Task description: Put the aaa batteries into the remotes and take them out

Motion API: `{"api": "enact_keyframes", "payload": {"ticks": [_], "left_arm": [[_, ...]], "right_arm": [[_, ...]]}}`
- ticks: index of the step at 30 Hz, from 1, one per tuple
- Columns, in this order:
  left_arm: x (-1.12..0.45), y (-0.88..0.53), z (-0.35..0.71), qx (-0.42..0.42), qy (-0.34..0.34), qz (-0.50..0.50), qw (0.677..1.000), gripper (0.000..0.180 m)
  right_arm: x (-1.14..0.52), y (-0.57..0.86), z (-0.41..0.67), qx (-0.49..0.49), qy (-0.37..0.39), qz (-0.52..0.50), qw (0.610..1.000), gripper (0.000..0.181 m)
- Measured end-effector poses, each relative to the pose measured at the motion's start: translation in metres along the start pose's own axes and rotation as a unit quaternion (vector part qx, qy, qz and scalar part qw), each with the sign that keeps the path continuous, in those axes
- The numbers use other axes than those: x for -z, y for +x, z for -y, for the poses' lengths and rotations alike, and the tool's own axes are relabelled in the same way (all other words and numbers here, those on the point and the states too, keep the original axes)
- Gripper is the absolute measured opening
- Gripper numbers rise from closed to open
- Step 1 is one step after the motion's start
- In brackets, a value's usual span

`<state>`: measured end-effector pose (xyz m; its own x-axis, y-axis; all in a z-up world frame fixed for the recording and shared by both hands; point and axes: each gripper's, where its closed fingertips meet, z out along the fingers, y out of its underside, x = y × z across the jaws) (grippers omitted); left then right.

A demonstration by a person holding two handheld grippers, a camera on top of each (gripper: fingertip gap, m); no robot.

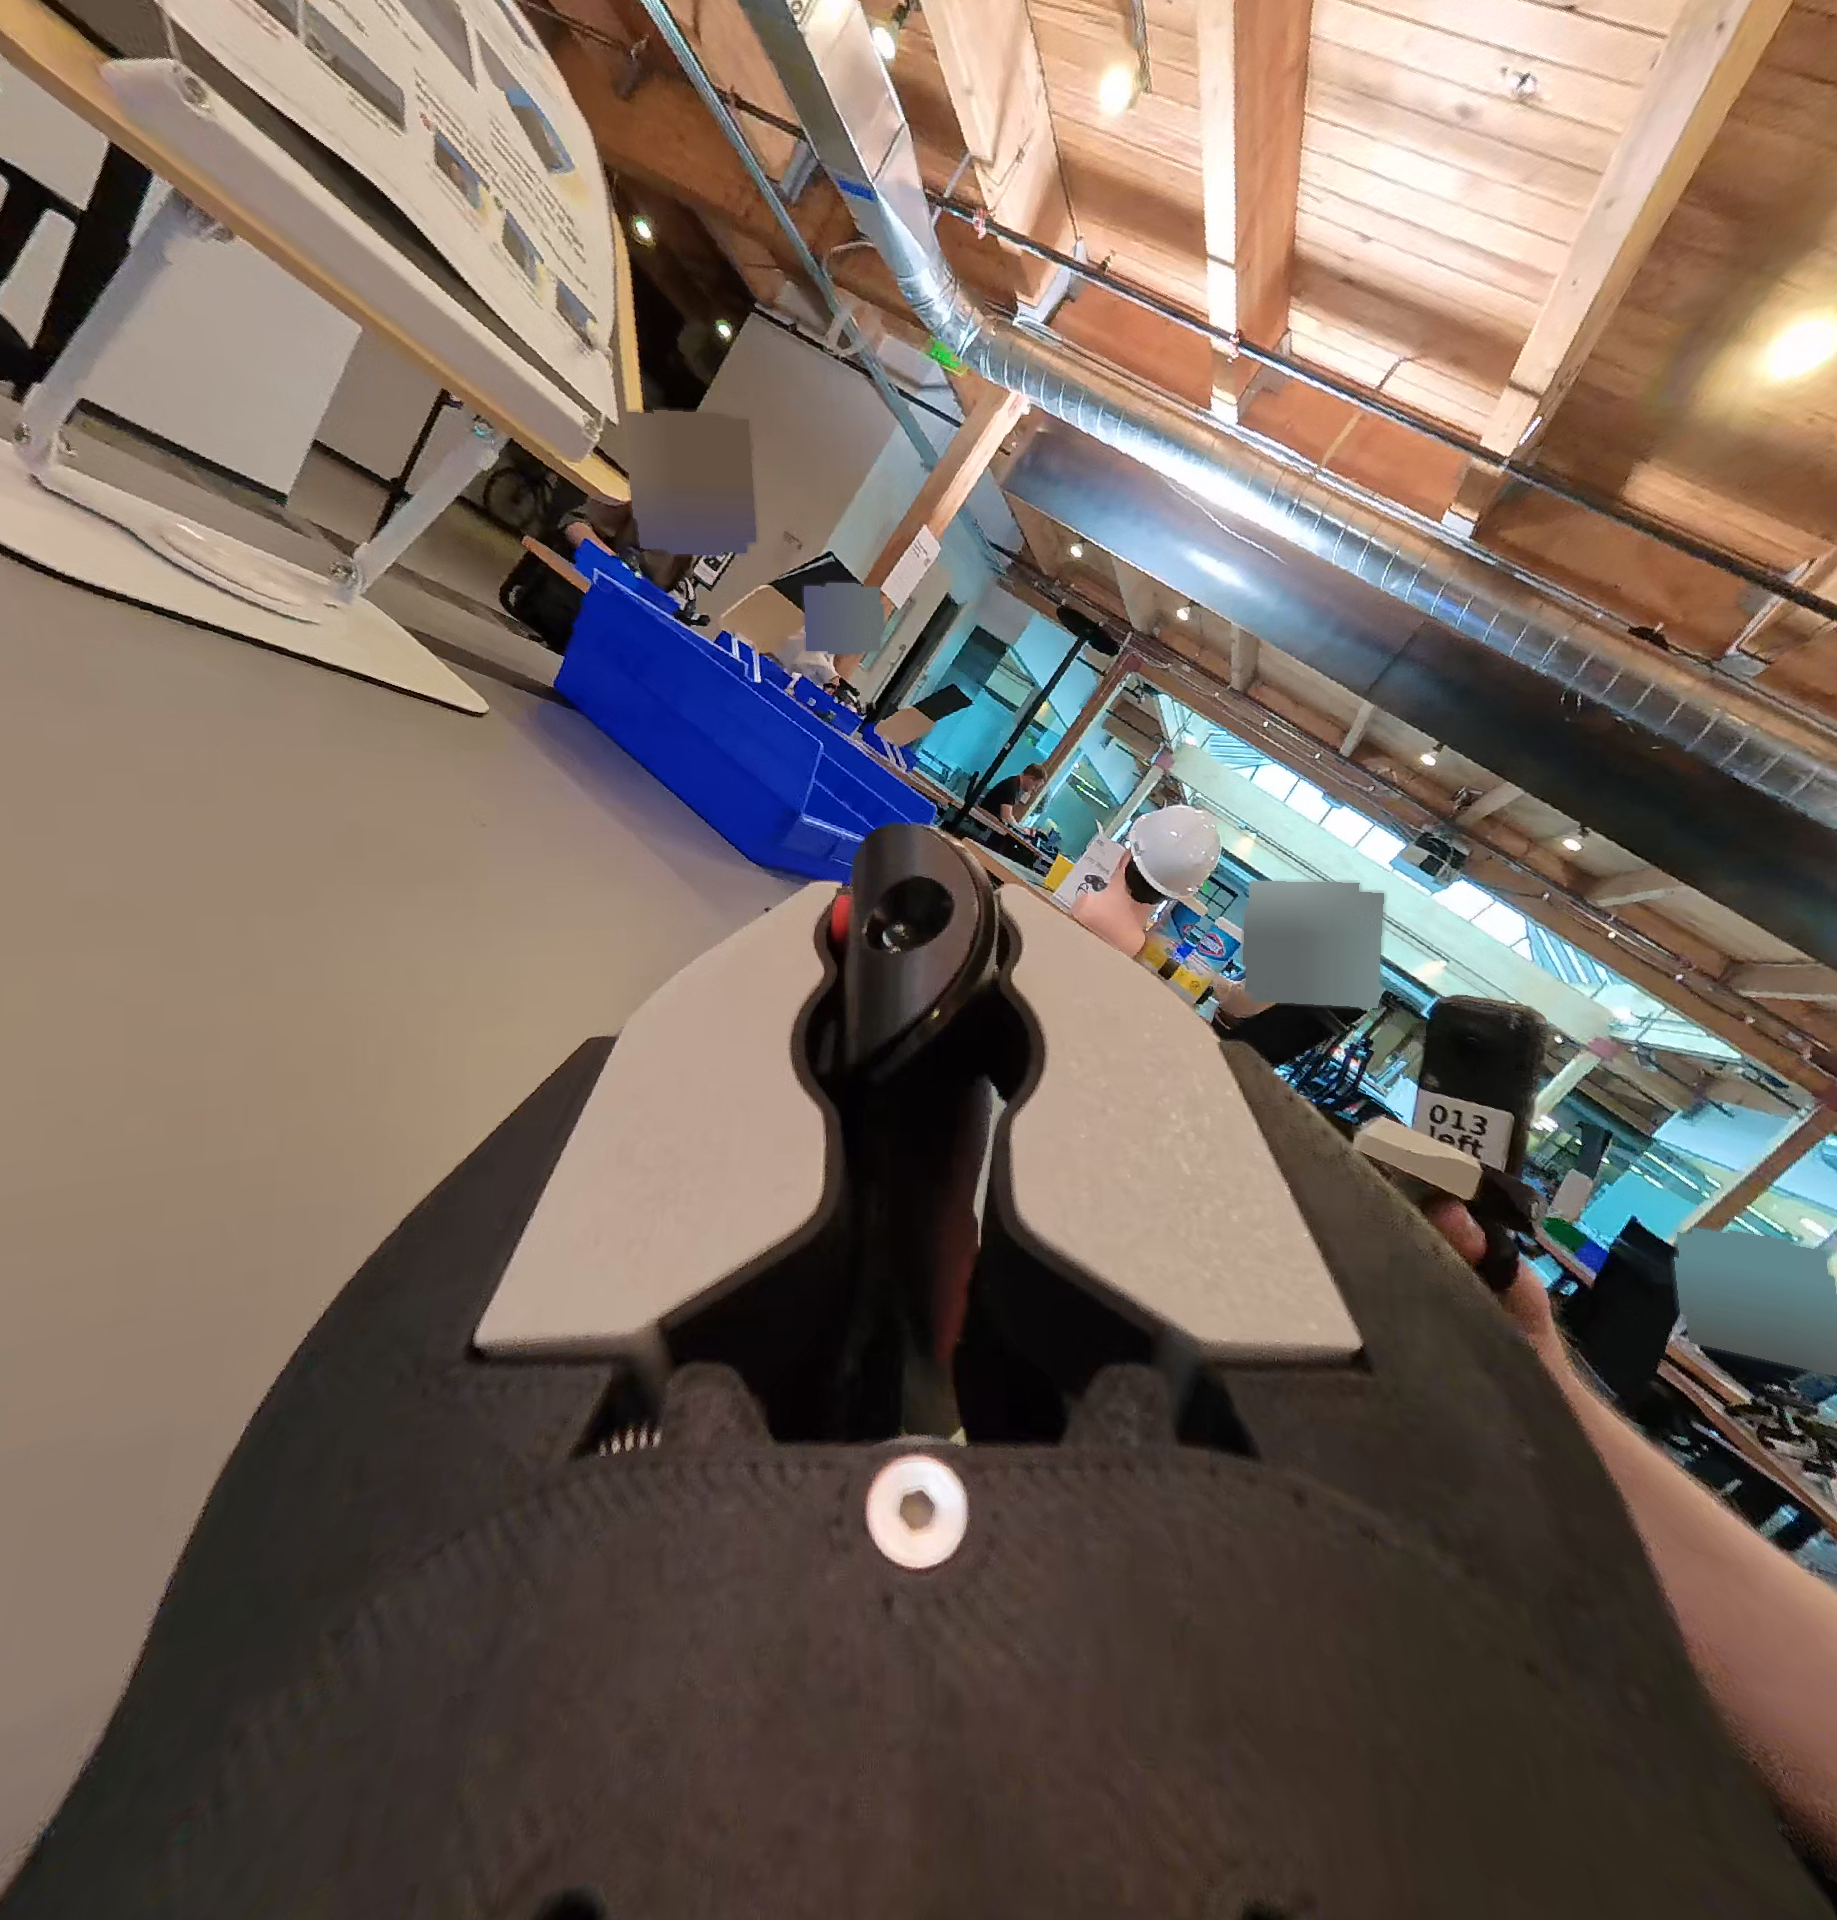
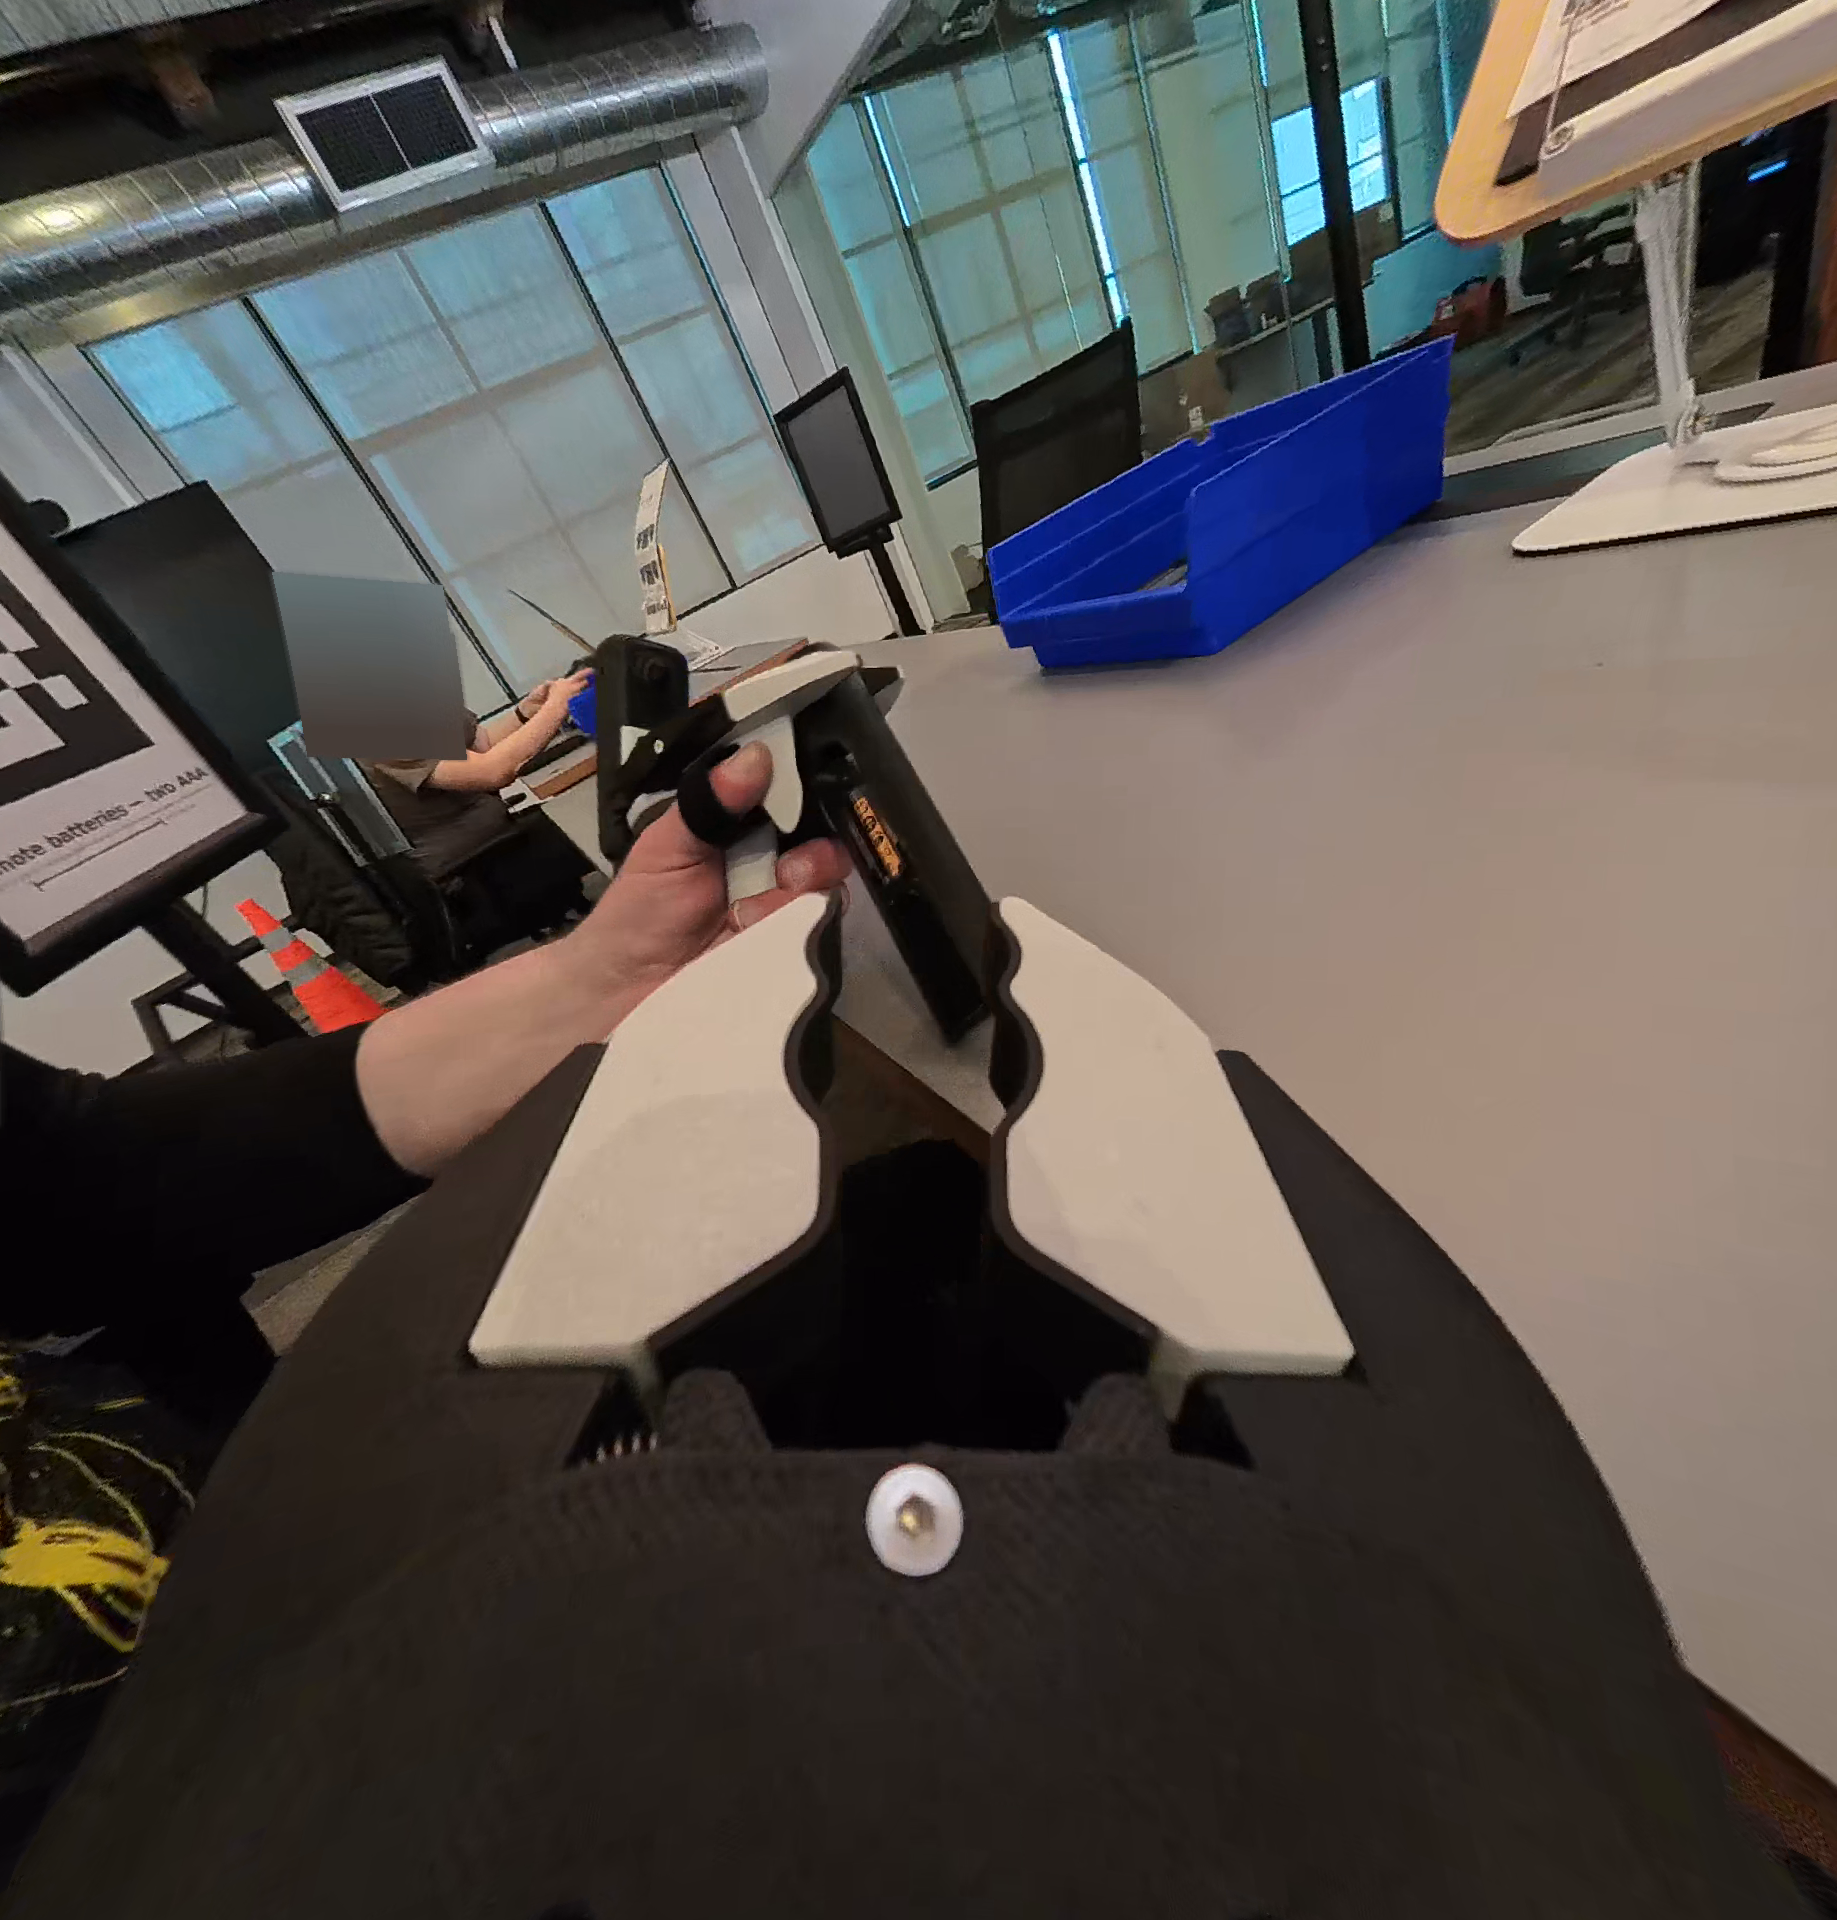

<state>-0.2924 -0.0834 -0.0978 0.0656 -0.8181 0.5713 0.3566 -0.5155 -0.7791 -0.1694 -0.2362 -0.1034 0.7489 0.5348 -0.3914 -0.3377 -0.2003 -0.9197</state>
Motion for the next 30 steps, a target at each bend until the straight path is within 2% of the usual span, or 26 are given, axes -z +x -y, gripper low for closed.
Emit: {"api": "enact_keyframes", "payload": {"ticks": [10,17,22,24,27,30], "left_arm": [[-0.013,-0.008,0.001,-0.001,-0.009,-0.012,1.000,0.024],[-0.021,-0.009,0.000,0.004,-0.012,-0.027,1.000,0.023],[-0.021,-0.012,0.002,0.009,-0.007,-0.020,1.000,0.024],[-0.024,-0.013,0.000,0.011,-0.015,-0.020,1.000,0.024],[-0.029,-0.015,-0.002,0.014,-0.023,-0.020,0.999,0.024],[-0.028,-0.012,-0.003,0.007,-0.025,-0.025,0.999,0.024]], "right_arm": [[0.013,0.010,0.011,-0.014,0.035,0.007,0.999,0.025],[0.028,0.014,0.011,0.016,0.031,-0.005,0.999,0.029],[0.033,0.005,0.003,0.039,0.004,0.048,0.998,0.027],[0.033,-0.004,-0.012,0.051,-0.053,0.090,0.993,0.026],[0.050,-0.012,-0.052,0.080,-0.202,0.162,0.963,0.021],[0.078,-0.017,-0.079,0.053,-0.279,0.236,0.929,0.020]]}}
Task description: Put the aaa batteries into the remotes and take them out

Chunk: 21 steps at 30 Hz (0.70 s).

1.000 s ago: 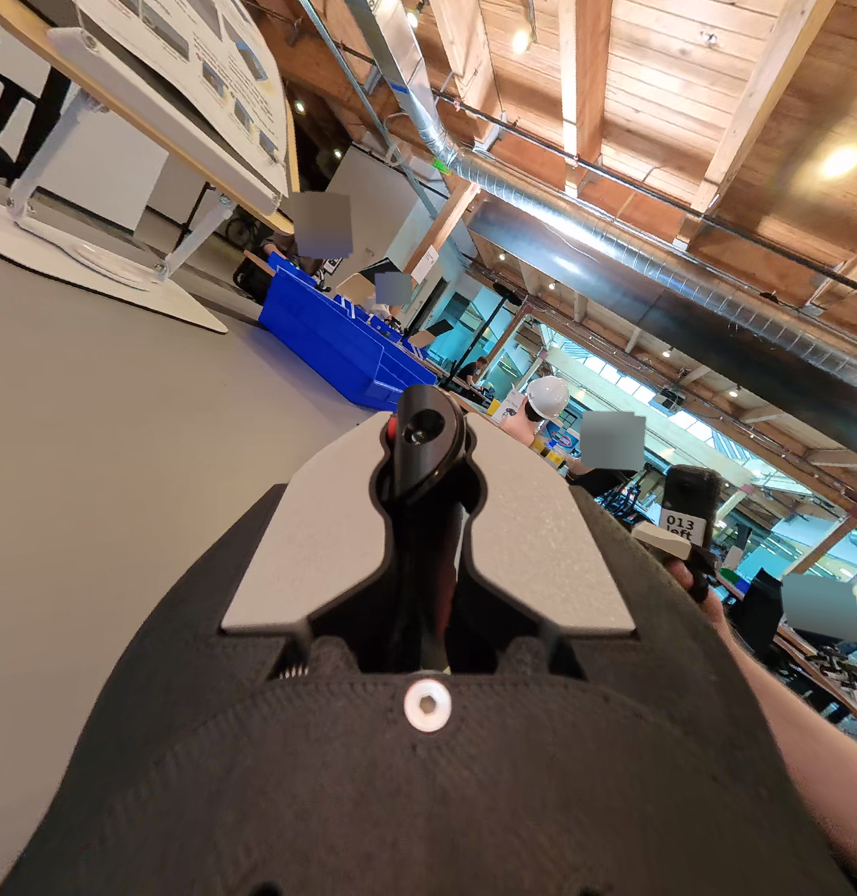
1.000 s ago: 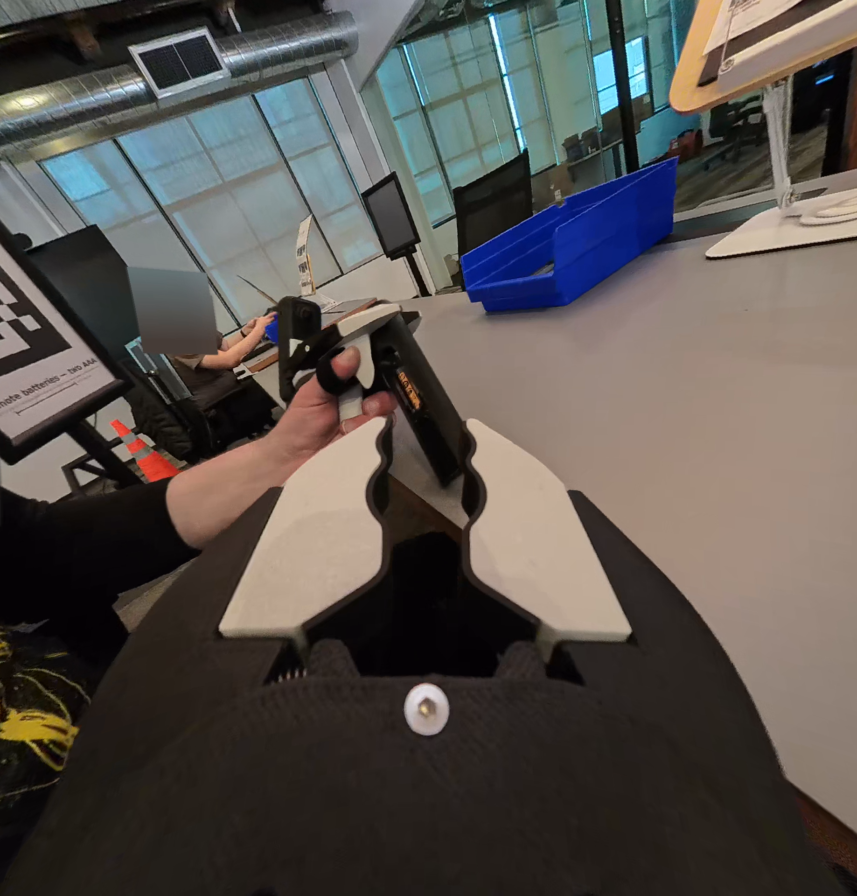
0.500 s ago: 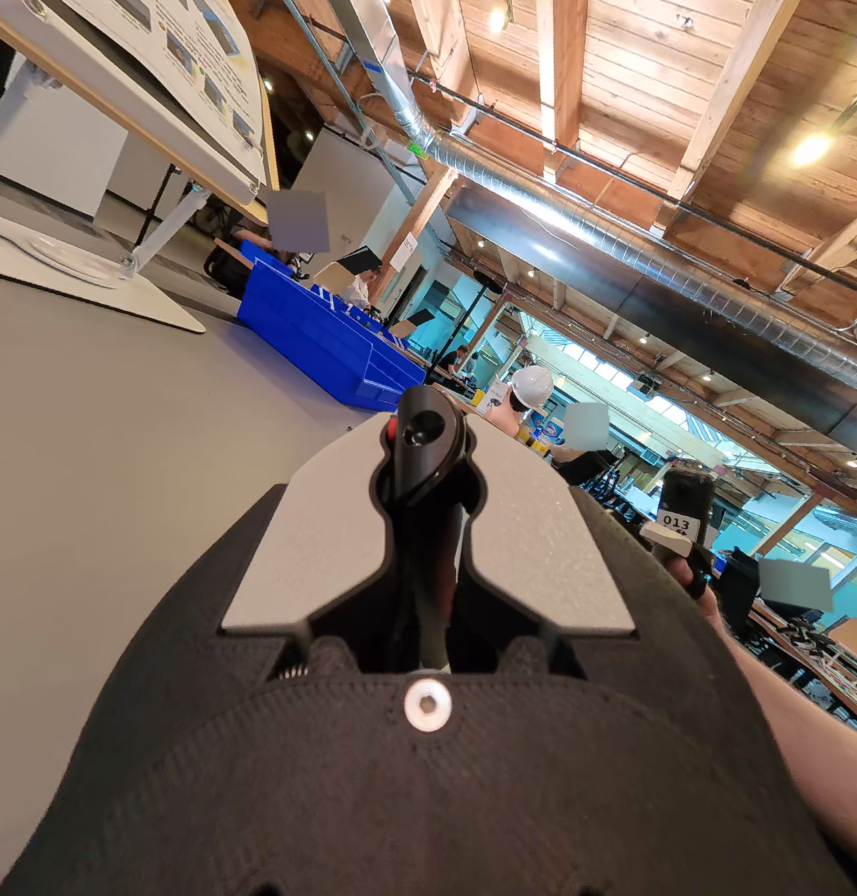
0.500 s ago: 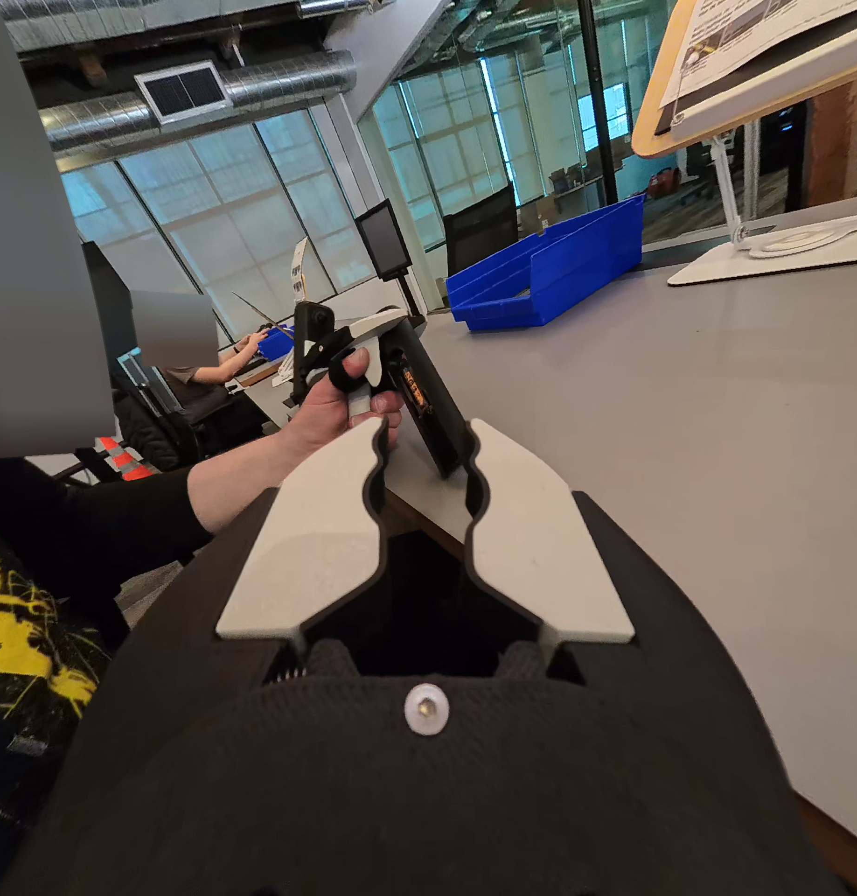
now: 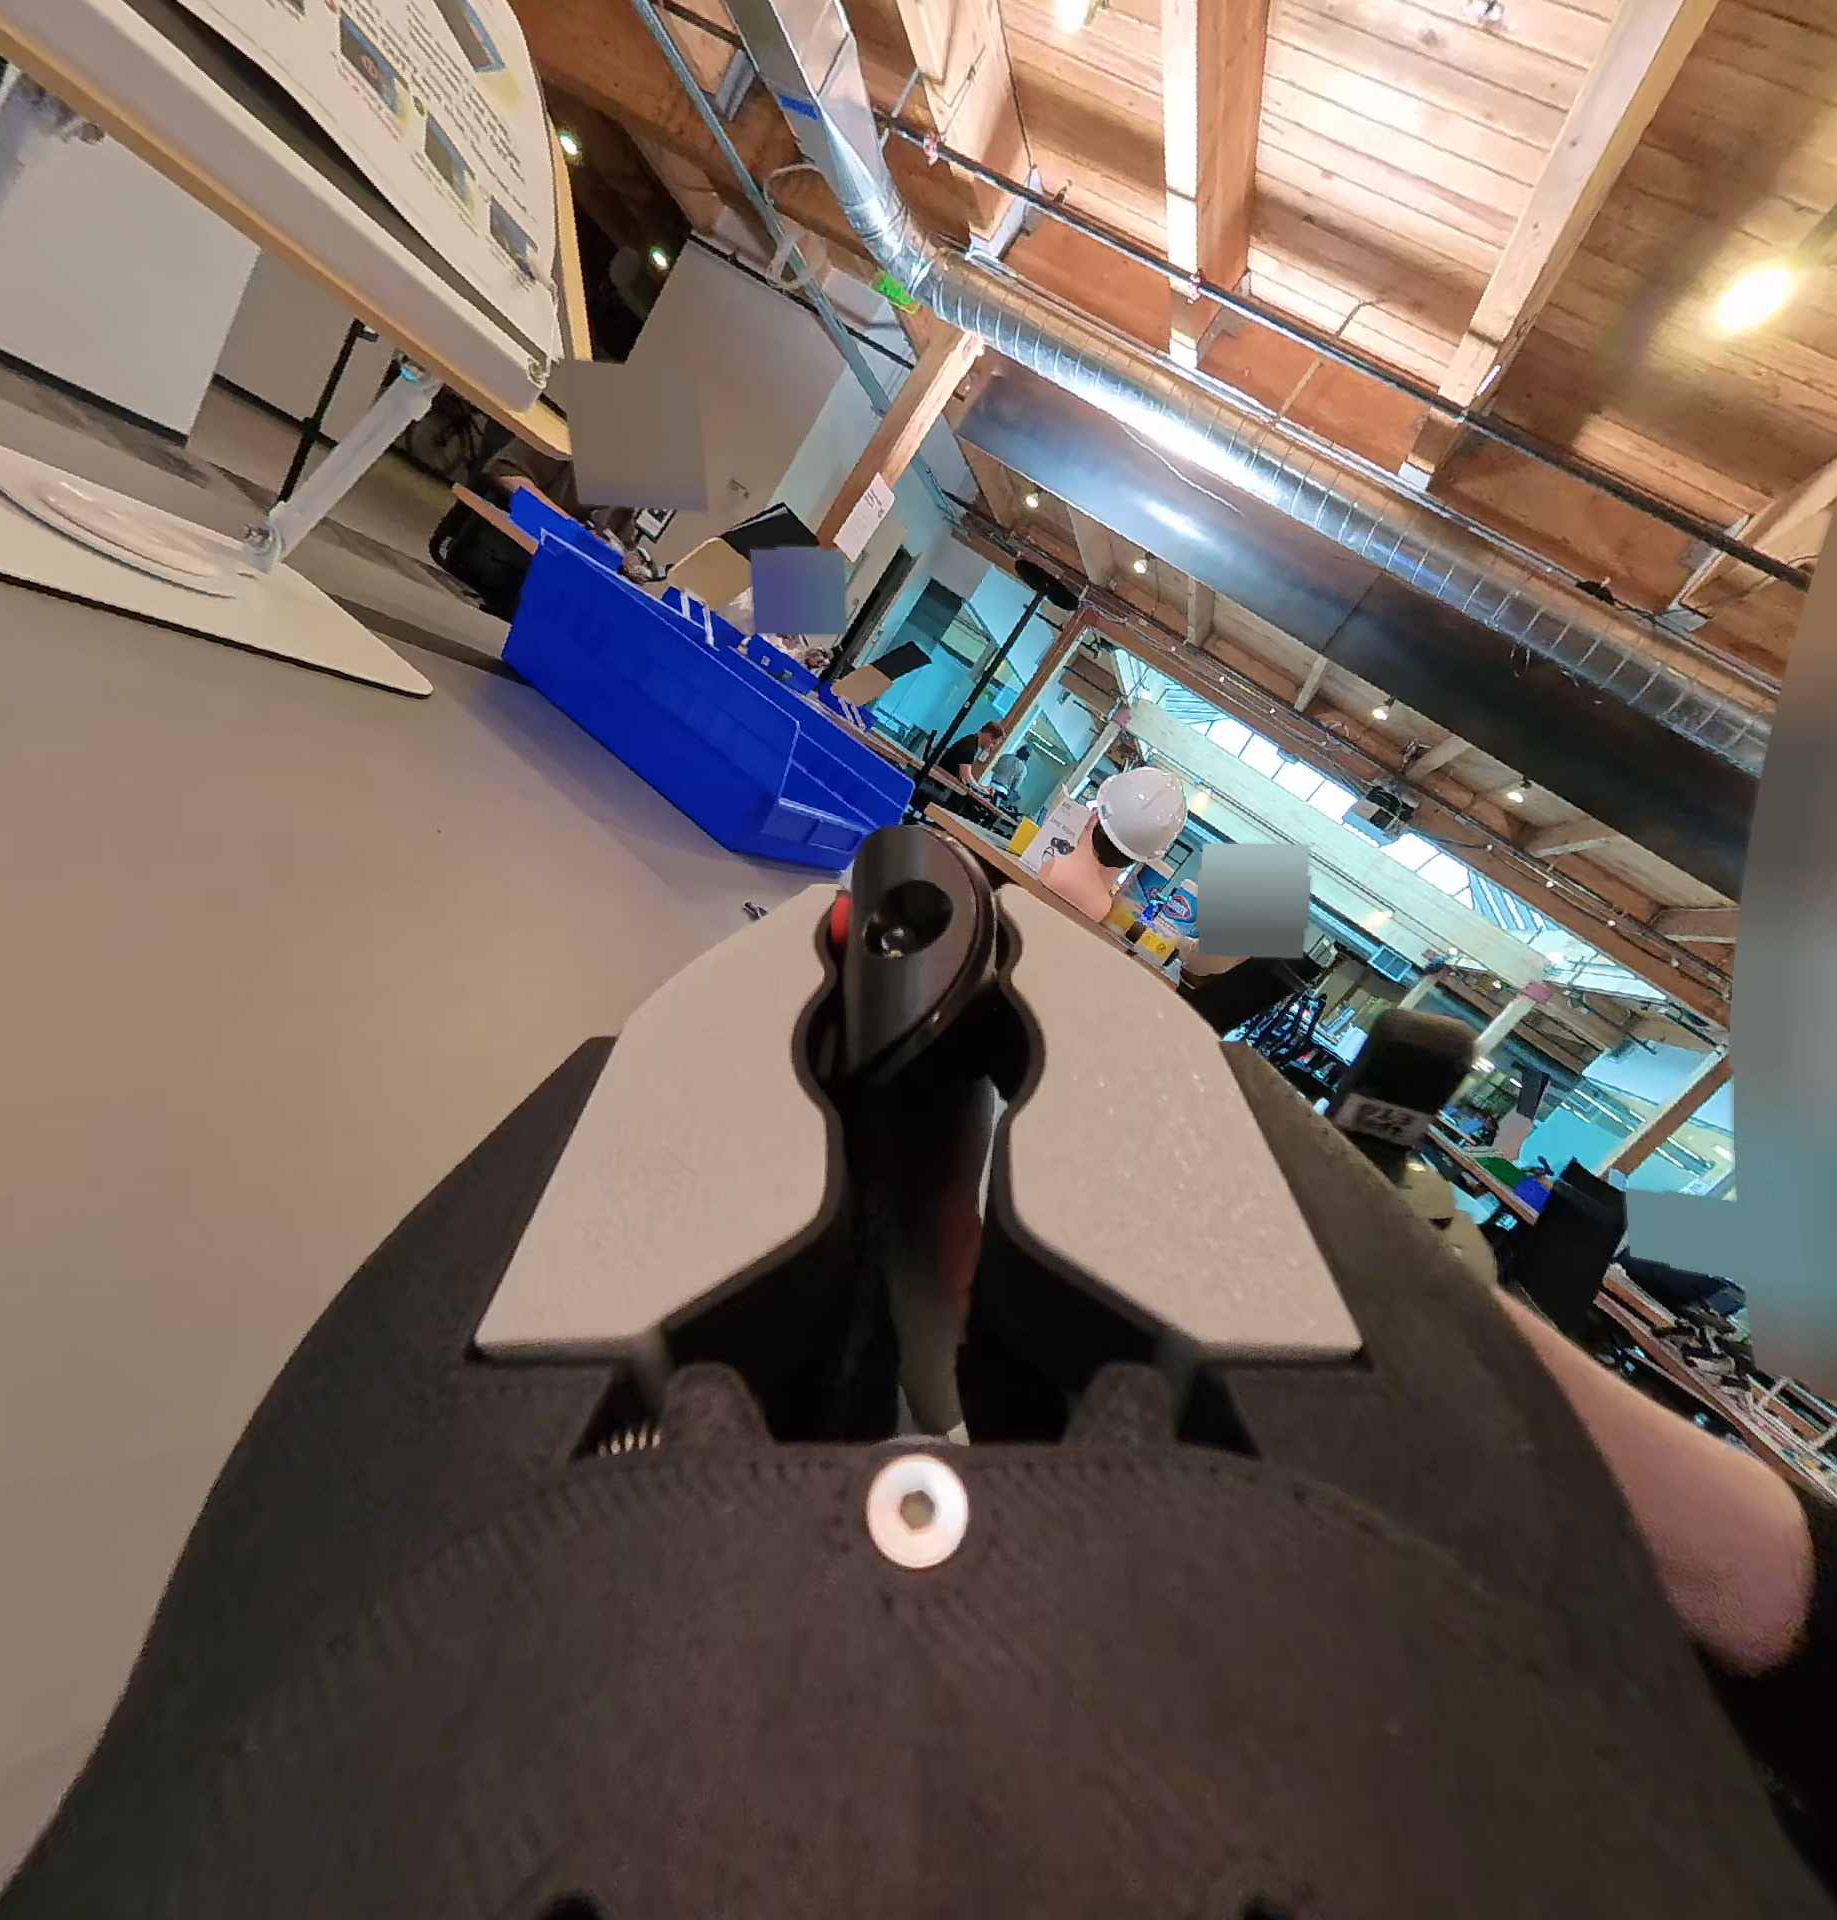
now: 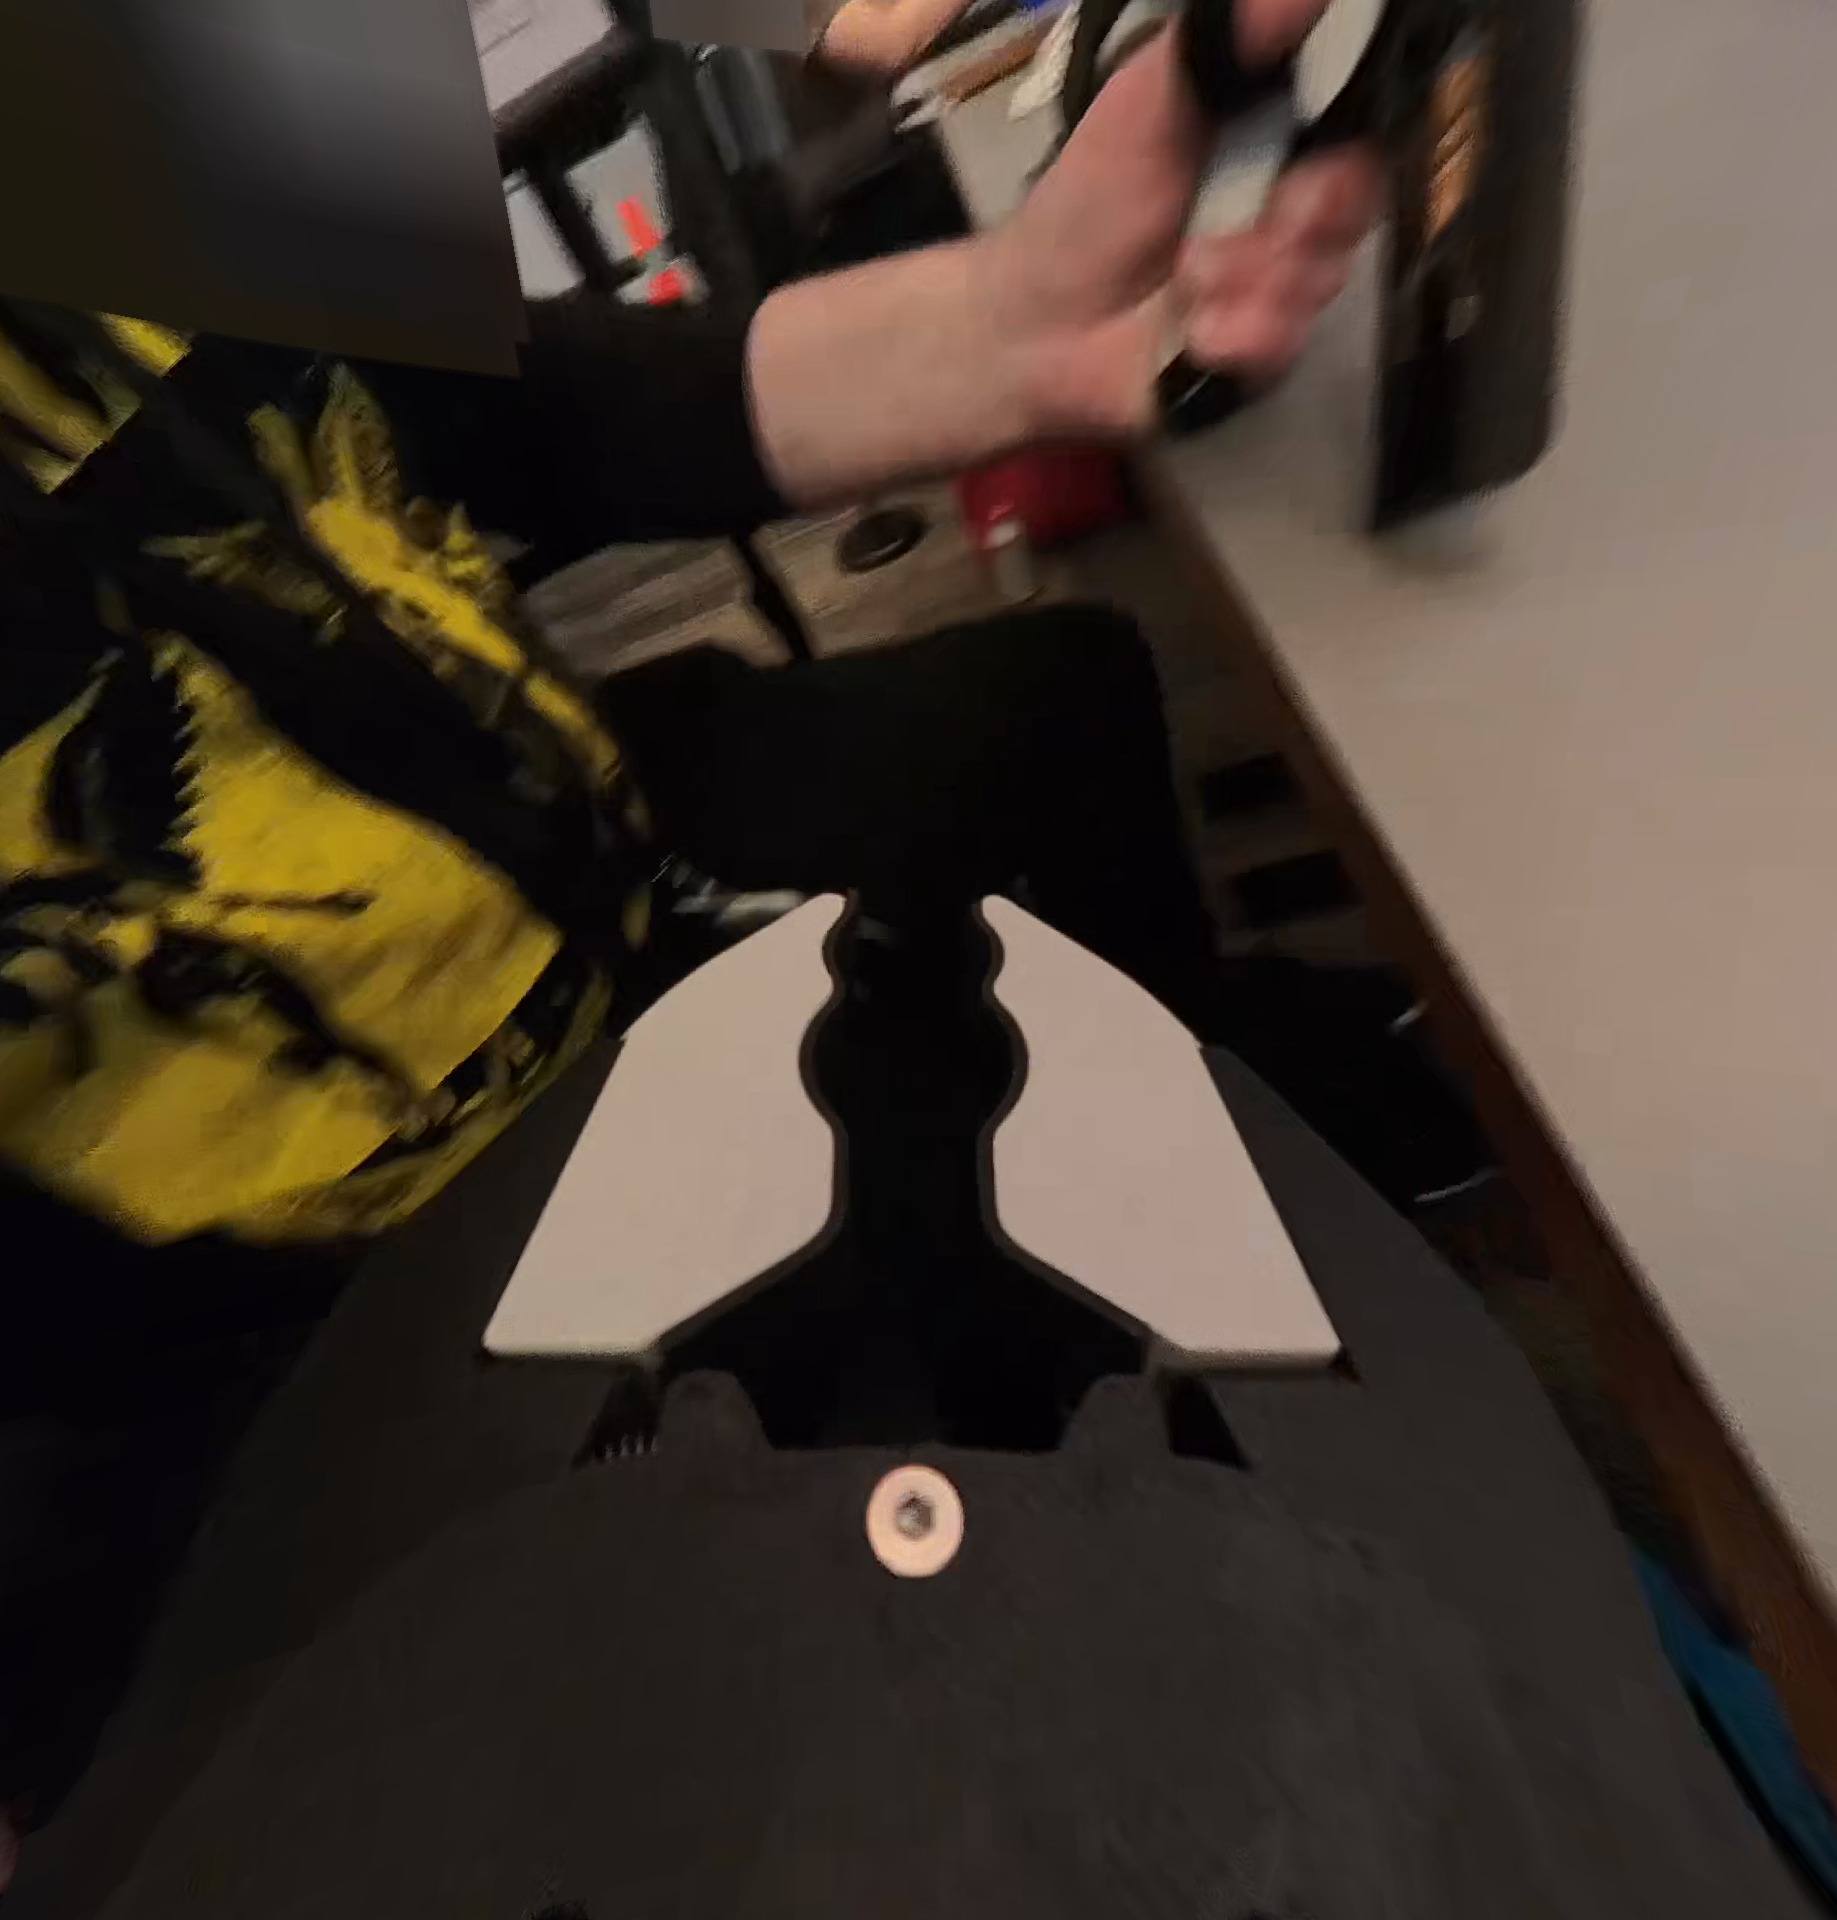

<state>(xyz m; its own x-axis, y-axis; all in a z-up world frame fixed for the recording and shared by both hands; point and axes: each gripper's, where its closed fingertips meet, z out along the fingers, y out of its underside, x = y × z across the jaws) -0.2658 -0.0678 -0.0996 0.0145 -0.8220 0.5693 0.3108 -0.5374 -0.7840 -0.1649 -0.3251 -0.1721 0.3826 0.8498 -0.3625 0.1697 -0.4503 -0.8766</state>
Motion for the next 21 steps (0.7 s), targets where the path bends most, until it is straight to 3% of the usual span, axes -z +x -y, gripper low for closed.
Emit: {"api": "enact_keyframes", "payload": {"ticks": [8,11,18,21], "left_arm": [[-0.007,0.006,-0.011,-0.019,-0.034,-0.008,0.999,0.024],[-0.007,0.004,-0.011,-0.016,-0.033,-0.001,0.999,0.024],[-0.011,0.002,-0.015,-0.020,-0.046,0.012,0.999,0.024],[-0.012,0.002,-0.015,-0.021,-0.048,0.011,0.999,0.024]], "right_arm": [[-0.019,0.014,-0.169,-0.150,-0.096,0.132,0.975,0.017],[-0.060,0.037,-0.255,-0.199,-0.126,0.119,0.965,0.023],[-0.143,0.081,-0.390,-0.279,-0.087,0.083,0.953,0.021],[-0.172,0.104,-0.452,-0.244,-0.180,-0.008,0.953,0.024]]}}
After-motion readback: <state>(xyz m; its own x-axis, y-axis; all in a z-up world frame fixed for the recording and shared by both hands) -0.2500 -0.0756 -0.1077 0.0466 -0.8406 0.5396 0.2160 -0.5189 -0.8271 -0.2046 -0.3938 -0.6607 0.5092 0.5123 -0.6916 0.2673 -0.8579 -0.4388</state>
